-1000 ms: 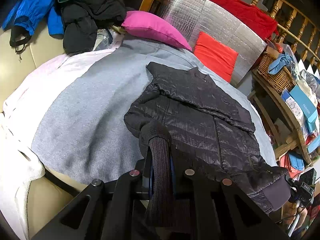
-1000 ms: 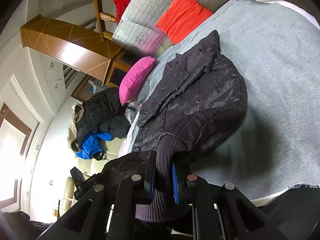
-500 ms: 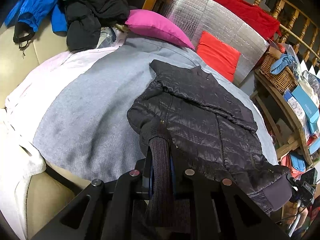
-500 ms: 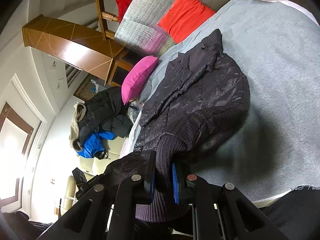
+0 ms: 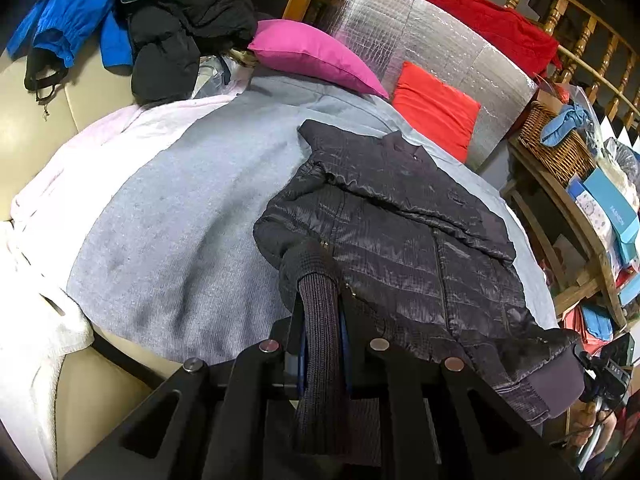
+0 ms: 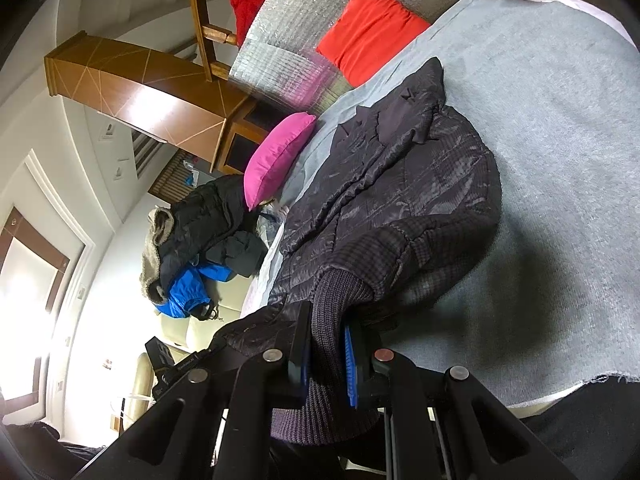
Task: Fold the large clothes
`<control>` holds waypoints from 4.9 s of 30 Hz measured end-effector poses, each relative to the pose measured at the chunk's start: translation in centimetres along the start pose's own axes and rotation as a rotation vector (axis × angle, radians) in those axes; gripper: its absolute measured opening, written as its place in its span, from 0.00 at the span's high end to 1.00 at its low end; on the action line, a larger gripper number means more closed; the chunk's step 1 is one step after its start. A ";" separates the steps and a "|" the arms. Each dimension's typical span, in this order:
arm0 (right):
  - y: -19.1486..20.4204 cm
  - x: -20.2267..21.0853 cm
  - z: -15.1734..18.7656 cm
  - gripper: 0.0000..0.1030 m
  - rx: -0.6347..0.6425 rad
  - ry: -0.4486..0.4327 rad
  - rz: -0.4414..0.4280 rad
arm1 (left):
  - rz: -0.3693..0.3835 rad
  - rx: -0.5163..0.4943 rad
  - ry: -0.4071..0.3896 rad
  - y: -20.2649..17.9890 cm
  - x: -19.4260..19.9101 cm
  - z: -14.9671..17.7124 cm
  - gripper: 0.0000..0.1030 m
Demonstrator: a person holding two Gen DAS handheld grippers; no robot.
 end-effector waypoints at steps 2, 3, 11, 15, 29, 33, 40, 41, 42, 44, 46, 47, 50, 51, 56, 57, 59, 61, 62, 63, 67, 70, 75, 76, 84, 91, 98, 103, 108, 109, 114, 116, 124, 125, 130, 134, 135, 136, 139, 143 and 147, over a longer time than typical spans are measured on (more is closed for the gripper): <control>-0.2 -0.1 0.0 0.86 -0.004 0.002 -0.001 | -0.001 0.000 0.001 0.0 0.0 0.0 0.86; -0.3 -0.2 0.0 0.86 -0.006 0.002 -0.001 | -0.002 0.000 0.001 -0.1 0.0 0.0 0.86; -0.6 0.0 0.0 0.86 -0.007 -0.001 0.000 | 0.004 -0.008 -0.005 -0.4 0.1 -0.3 0.86; -0.5 0.1 -0.3 0.86 -0.003 -0.007 0.002 | 0.010 -0.008 -0.008 -0.5 0.2 -0.7 0.86; 1.2 0.0 -3.4 0.86 0.038 -0.062 -0.015 | 0.063 -0.038 -0.080 -3.1 0.6 -4.6 0.86; 1.4 0.2 -3.8 0.86 0.041 -0.072 -0.009 | 0.073 -0.042 -0.089 -3.3 0.6 -5.1 0.86; 1.6 0.1 -4.7 0.86 0.048 -0.080 0.002 | 0.088 -0.054 -0.097 -3.7 0.4 -6.0 0.86; 1.7 0.1 -4.9 0.86 0.051 -0.082 0.003 | 0.090 -0.055 -0.098 -3.8 0.3 -6.2 0.86; 1.8 0.0 -5.1 0.86 0.053 -0.084 0.004 | 0.093 -0.056 -0.100 -3.9 0.2 -6.4 0.86; 2.0 -0.1 -5.7 0.86 0.058 -0.092 0.004 | 0.098 -0.059 -0.106 -4.1 0.2 -6.9 0.86; 2.1 -0.3 -6.4 0.86 0.062 -0.103 0.006 | 0.107 -0.060 -0.114 -4.5 0.1 -7.7 0.86; 2.2 -0.3 -6.8 0.86 0.063 -0.110 0.006 | 0.113 -0.066 -0.120 -4.8 0.0 -8.3 0.86; 2.3 -0.6 -8.6 0.86 0.069 -0.140 0.008 | 0.121 -0.087 -0.145 -6.1 -0.2 -10.2 0.87; 2.4 -0.7 -9.2 0.86 0.070 -0.149 0.008 | 0.124 -0.093 -0.152 -6.5 -0.3 -10.9 0.87; 2.4 -1.8 -13.6 0.86 0.081 -0.203 0.006 | 0.137 -0.135 -0.206 -9.5 -1.7 -15.2 0.87; 2.2 -2.2 -14.9 0.86 0.082 -0.215 0.008 | 0.136 -0.139 -0.214 -10.0 -1.9 -15.9 0.87; 2.0 -2.8 -17.3 0.86 0.082 -0.238 0.006 | 0.138 -0.145 -0.235 -11.1 -2.7 -17.9 0.87; 1.7 -3.8 -20.2 0.86 0.086 -0.262 0.012 | 0.137 -0.144 -0.249 -12.0 -3.7 -19.7 0.87; 1.6 -4.5 -21.6 0.86 0.092 -0.271 0.017 | 0.136 -0.144 -0.254 -12.4 -4.2 -20.5 0.87; 1.4 -5.0 -22.7 0.86 0.094 -0.278 0.020 | 0.131 -0.148 -0.261 -12.9 -4.9 -21.5 0.88; 0.4 -7.9 -28.2 0.86 0.093 -0.307 0.042 | 0.094 -0.172 -0.286 -14.7 -8.1 -25.3 0.88; -0.8 -10.5 -31.6 0.86 0.096 -0.316 0.078 | 0.059 -0.159 -0.283 -14.9 -11.3 -27.7 0.88; -5.0 -16.6 -35.0 0.86 0.060 -0.255 0.167 | -0.021 -0.112 -0.215 -13.6 -18.9 -29.8 0.89; -6.0 -17.8 -35.4 0.86 0.048 -0.237 0.188 | -0.035 -0.104 -0.195 -13.4 -20.4 -30.0 0.89; -12.4 -23.1 -36.7 0.87 0.007 -0.140 0.323 | -0.153 -0.094 -0.036 -11.0 -31.6 -29.4 0.89; -16.5 -26.0 -36.4 0.86 -0.131 -0.070 0.352 | -0.197 -0.078 0.041 -10.1 -34.9 -28.6 0.86; -16.4 -25.8 -36.4 0.80 -0.169 -0.079 0.336 | -0.132 0.010 0.102 -9.8 -34.4 -29.4 0.69; -15.8 -22.7 -37.8 0.04 -0.217 -0.211 0.340 | -0.178 0.041 -0.051 -8.6 -31.0 -31.8 0.24; -14.6 -21.1 -38.1 0.04 -0.121 -0.172 0.358 | -0.166 0.009 -0.080 -7.4 -29.2 -32.9 0.24; -14.3 -21.3 -38.0 0.04 -0.068 -0.143 0.379 | -0.184 -0.016 -0.083 -7.0 -29.2 -32.9 0.24; -13.9 -23.9 -37.1 0.05 0.147 0.022 0.460 | -0.172 -0.081 -0.017 -6.7 -31.8 -31.9 0.24; -13.6 -25.5 -36.9 0.05 0.259 0.077 0.500 | -0.148 -0.118 -0.004 -7.7 -32.6 -31.7 0.24; -15.8 -28.7 -37.2 0.06 0.334 0.166 0.544 | -0.183 -0.286 0.133 -10.4 -38.1 -30.6 0.24; -16.1 -28.9 -37.1 0.08 0.326 0.176 0.538 | -0.184 -0.281 0.154 -10.3 -38.7 -30.3 0.24; -16.4 -29.6 -36.7 0.62 0.375 0.220 0.578 | -0.235 -0.309 0.153 -10.3 -39.6 -29.8 0.76; -14.7 -27.9 -37.4 0.82 0.430 0.160 0.614 | -0.249 -0.329 0.070 -11.2 -38.3 -30.4 0.81; -13.9 -27.3 -37.8 0.82 0.455 0.134 0.623 | -0.242 -0.319 0.038 -11.5 -37.7 -30.8 0.82; -13.1 -26.5 -38.3 0.83 0.471 0.102 0.630 | -0.230 -0.306 0.012 -11.7 -37.1 -31.3 0.82; -12.0 -24.8 -39.9 0.84 0.488 0.016 0.660 | -0.224 -0.293 -0.034 -12.3 -36.7 -31.9 0.83; -16.0 -24.8 -40.3 0.98 0.433 0.033 0.797 | -0.336 -0.292 0.050 -10.2 -40.1 -30.2 0.83; -21.5 -23.6 -38.8 0.98 0.289 0.071 0.875 | -0.340 -0.273 0.083 -9.5 -41.1 -29.7 0.79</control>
Point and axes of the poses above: each gripper's, at about its wrist camera, not at the fingertips, and x roughly against the way its jaws point, y to its left, z to its underside, the point moved 8 cm from there along -x, roughly the way its jaws point, and after that the axes turned 7 degrees about x, right-handed, at the moved point
